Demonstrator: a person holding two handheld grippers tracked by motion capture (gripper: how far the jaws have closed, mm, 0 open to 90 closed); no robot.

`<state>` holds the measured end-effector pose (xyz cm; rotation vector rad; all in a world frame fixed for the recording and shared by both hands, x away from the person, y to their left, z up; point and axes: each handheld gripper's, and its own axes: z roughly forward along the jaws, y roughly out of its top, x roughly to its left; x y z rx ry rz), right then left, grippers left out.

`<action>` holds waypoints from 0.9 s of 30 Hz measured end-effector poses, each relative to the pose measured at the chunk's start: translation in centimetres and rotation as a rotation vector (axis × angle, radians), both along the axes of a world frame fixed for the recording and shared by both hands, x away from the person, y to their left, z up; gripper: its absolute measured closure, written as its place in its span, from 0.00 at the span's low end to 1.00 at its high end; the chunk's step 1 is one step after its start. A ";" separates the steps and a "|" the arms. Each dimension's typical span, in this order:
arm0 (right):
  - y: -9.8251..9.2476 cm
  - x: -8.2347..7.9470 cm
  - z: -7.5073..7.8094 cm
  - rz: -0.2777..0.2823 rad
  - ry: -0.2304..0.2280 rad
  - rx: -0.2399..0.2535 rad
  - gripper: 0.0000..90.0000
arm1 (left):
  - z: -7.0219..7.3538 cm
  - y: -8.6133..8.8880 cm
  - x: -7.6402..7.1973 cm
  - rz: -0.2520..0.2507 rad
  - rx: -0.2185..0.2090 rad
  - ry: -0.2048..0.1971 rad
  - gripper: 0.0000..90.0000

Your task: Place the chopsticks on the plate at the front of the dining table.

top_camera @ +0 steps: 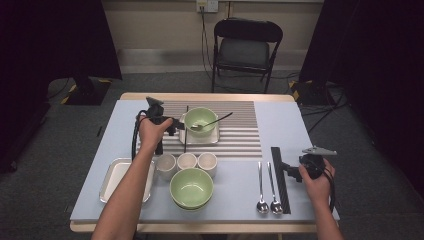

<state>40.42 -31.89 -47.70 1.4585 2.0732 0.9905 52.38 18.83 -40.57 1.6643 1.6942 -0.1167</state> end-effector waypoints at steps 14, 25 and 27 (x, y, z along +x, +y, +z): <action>0.0 0.0 0.0 0.000 0.001 0.001 0.21 | 0.3 -0.2 -0.5 -0.043 -0.001 -0.054 0.44; 0.0 0.0 0.0 0.000 0.001 0.001 0.21 | 0.3 -0.2 -1.0 -0.099 0.014 -0.065 0.39; 0.0 0.0 0.0 0.000 0.000 0.001 0.21 | 0.2 -0.2 -1.2 -0.115 0.011 -0.063 0.39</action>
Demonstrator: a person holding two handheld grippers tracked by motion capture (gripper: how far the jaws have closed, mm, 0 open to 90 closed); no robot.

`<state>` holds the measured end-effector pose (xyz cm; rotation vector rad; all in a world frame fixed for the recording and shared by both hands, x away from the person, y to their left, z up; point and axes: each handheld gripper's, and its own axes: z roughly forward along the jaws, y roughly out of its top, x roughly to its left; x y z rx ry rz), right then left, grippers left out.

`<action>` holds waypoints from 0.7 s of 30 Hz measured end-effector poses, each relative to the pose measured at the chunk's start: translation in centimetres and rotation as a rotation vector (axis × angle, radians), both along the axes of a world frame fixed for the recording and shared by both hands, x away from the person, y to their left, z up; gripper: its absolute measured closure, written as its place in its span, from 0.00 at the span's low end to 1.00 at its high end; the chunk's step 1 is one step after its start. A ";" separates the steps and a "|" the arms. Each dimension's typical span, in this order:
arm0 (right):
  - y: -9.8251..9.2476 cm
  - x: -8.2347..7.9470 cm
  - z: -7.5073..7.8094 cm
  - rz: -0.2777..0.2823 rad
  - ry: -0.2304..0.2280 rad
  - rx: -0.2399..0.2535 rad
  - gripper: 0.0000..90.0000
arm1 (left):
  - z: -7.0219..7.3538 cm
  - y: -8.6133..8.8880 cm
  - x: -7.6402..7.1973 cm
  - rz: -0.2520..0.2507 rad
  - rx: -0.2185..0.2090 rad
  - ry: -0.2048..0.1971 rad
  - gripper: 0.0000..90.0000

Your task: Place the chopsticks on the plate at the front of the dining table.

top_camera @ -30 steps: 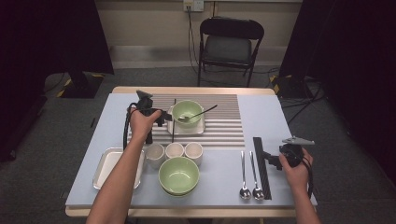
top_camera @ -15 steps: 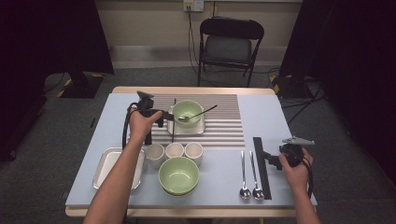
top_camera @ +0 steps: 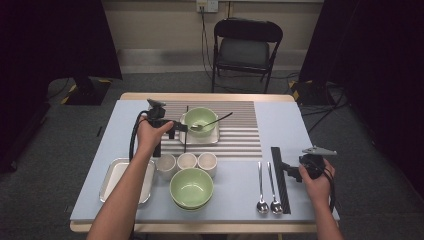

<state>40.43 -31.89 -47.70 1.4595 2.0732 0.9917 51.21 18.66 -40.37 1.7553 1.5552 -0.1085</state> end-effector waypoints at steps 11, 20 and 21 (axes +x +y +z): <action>0.0 0.0 0.0 0.000 0.000 0.000 0.21 | -0.4 0.5 -0.9 -0.028 0.017 -0.023 0.36; 0.0 0.0 0.0 0.000 0.001 0.000 0.21 | -0.3 0.6 -1.4 -0.036 0.030 -0.045 0.30; 0.0 0.0 0.0 0.000 0.001 0.001 0.21 | -0.2 0.6 -1.5 -0.036 0.029 -0.047 0.29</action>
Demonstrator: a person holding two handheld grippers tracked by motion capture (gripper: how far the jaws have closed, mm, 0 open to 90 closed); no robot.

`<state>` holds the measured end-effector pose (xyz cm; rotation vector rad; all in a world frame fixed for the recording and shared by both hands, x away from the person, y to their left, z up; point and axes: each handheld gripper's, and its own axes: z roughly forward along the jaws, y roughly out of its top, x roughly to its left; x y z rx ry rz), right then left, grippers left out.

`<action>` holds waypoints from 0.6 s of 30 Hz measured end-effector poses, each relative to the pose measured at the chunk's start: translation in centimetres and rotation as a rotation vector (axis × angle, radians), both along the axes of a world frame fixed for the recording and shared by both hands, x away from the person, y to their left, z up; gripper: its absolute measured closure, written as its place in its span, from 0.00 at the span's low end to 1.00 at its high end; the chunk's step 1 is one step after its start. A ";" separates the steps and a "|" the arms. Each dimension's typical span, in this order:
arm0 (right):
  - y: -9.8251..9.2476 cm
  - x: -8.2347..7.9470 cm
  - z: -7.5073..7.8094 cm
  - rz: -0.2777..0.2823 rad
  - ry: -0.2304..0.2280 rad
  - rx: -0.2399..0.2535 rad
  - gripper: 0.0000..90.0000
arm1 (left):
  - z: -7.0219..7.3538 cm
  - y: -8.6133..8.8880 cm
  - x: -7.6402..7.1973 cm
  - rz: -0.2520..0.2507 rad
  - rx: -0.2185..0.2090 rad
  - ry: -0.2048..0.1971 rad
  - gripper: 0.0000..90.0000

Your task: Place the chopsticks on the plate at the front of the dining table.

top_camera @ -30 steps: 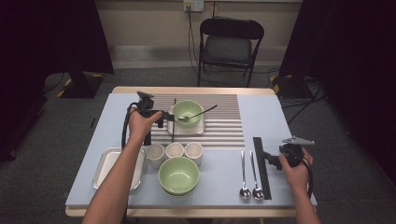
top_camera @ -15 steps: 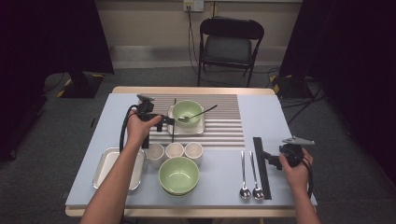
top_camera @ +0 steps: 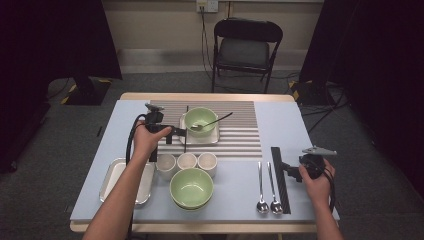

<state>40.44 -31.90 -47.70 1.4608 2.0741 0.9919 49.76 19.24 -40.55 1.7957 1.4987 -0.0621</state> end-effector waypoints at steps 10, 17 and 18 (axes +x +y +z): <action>0.0 0.0 0.0 0.000 0.001 0.000 0.21 | 0.6 0.1 -0.6 0.017 0.018 -0.011 0.21; 0.0 0.0 0.0 0.000 0.001 0.001 0.21 | 0.8 0.2 -1.0 -0.004 0.023 -0.018 0.19; 0.0 0.0 0.0 0.000 0.001 0.001 0.21 | 0.9 0.2 -1.1 -0.003 0.024 -0.016 0.19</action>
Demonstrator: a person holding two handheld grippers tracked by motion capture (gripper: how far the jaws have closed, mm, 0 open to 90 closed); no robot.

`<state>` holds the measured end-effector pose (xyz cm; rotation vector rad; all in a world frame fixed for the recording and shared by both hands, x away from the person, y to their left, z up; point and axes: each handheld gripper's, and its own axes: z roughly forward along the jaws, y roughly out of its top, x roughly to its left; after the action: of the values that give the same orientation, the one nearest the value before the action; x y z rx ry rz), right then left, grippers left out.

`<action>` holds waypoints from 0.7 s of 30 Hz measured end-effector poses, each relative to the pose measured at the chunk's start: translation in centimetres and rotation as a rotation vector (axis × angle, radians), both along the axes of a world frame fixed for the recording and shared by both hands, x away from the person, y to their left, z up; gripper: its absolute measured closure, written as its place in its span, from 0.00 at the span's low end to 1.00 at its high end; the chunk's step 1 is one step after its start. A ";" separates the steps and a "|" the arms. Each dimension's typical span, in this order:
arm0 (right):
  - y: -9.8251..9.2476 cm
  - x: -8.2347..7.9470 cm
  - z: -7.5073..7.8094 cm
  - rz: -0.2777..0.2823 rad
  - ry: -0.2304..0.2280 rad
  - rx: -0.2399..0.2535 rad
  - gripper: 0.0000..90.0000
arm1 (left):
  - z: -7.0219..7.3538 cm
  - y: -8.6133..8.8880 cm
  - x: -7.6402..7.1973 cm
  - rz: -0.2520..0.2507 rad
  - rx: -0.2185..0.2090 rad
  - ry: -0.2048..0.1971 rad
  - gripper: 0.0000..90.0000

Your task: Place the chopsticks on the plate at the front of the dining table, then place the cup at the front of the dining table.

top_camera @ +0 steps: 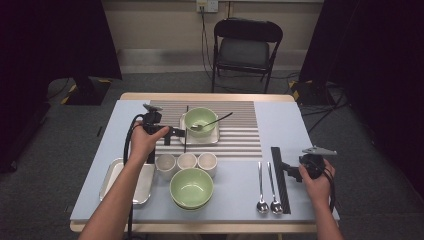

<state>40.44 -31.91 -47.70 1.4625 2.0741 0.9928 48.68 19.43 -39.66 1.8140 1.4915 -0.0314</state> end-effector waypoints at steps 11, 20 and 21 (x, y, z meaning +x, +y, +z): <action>0.0 0.0 0.0 0.000 0.000 0.000 0.21 | -0.1 0.2 -0.4 -0.015 0.015 -0.002 0.19; 0.0 0.0 0.0 0.000 0.000 -0.001 0.21 | 0.0 0.3 -1.0 -0.026 0.007 -0.007 0.19; 0.0 0.0 0.0 0.000 0.000 -0.001 0.21 | 0.0 0.4 -1.0 -0.022 0.007 -0.006 0.19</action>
<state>40.44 -31.91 -47.70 1.4621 2.0740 0.9923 47.66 19.80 -39.65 1.8350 1.4690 -0.0311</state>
